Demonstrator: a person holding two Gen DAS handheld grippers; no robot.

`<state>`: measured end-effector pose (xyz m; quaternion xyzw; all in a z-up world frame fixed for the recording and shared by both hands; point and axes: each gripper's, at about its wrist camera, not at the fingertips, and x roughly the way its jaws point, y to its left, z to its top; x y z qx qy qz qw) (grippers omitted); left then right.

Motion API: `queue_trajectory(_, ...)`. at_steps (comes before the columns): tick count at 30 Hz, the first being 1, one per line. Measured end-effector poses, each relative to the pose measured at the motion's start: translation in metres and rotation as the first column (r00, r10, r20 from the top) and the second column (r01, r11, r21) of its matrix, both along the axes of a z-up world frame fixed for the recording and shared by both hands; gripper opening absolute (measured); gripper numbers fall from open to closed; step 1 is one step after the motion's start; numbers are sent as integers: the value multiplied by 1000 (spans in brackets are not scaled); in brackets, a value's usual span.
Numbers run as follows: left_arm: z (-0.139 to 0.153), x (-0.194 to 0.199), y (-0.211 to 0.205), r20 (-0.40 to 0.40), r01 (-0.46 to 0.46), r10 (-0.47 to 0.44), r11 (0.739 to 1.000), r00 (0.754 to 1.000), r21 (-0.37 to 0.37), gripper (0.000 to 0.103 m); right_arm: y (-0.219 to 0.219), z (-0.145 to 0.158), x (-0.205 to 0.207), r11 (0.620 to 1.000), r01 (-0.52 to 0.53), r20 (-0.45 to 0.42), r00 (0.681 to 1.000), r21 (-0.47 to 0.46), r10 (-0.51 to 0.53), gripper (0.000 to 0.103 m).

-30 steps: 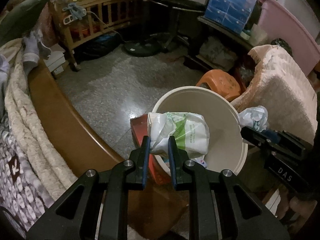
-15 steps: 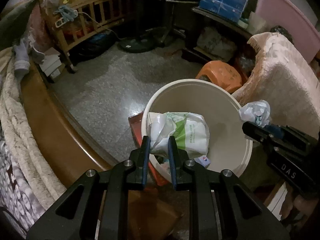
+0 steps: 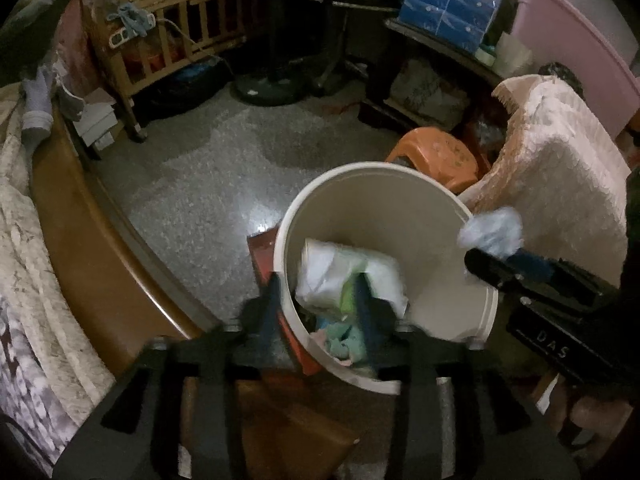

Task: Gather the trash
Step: 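Open both tools to drop the plastic bag and wrapped pack into the bucket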

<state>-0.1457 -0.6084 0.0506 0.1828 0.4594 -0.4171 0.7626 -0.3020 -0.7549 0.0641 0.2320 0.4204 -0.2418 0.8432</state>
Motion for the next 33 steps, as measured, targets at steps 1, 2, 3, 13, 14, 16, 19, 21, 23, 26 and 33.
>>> queue_trajectory(1, 1, 1, 2, -1, -7, 7, 1000, 1000, -13, 54, 0, -1, 0, 1000, 2, -1, 1000, 4, -2, 40)
queue_trajectory(2, 4, 2, 5, -3, -18, 18, 999, 1000, -29, 57, 1, -2, 0, 1000, 2, -8, 1000, 4, -2, 40)
queue_trajectory(3, 6, 3, 7, -2, -26, 26, 999, 1000, -35, 58, 1, -2, 0, 1000, 1, -12, 1000, 3, -1, 40)
queue_trajectory(13, 35, 7, 50, 72, -135, 142, 987, 987, -90, 58, 29, 18, -8, 999, -4, 38, 999, -47, 5, 40)
queue_trajectory(14, 40, 6, 54, 91, -142, 150, 985, 984, -95, 58, 34, 23, -9, 998, -5, 50, 999, -57, 8, 40)
queue_trajectory(16, 49, 4, 65, 112, -152, 165, 982, 980, -111, 58, 43, 32, -8, 997, -11, 68, 998, -73, 16, 40)
queue_trajectory(19, 60, 1, 82, 124, -164, 181, 977, 976, -134, 58, 56, 43, -8, 994, -21, 84, 996, -106, 30, 40)
queue_trajectory(21, 67, -3, 93, 153, -167, 189, 976, 970, -143, 58, 65, 50, -9, 992, -25, 101, 994, -122, 38, 40)
queue_trajectory(23, 73, -8, 101, 171, -162, 187, 975, 967, -150, 58, 74, 56, -11, 991, -30, 116, 992, -130, 45, 40)
queue_trajectory(26, 80, -15, 116, 179, -162, 191, 973, 965, -165, 58, 86, 65, -13, 988, -33, 128, 990, -150, 52, 40)
queue_trajectory(33, 100, -37, 141, 246, -154, 210, 962, 946, -227, 58, 111, 84, -26, 978, -13, 163, 985, -208, 48, 41)
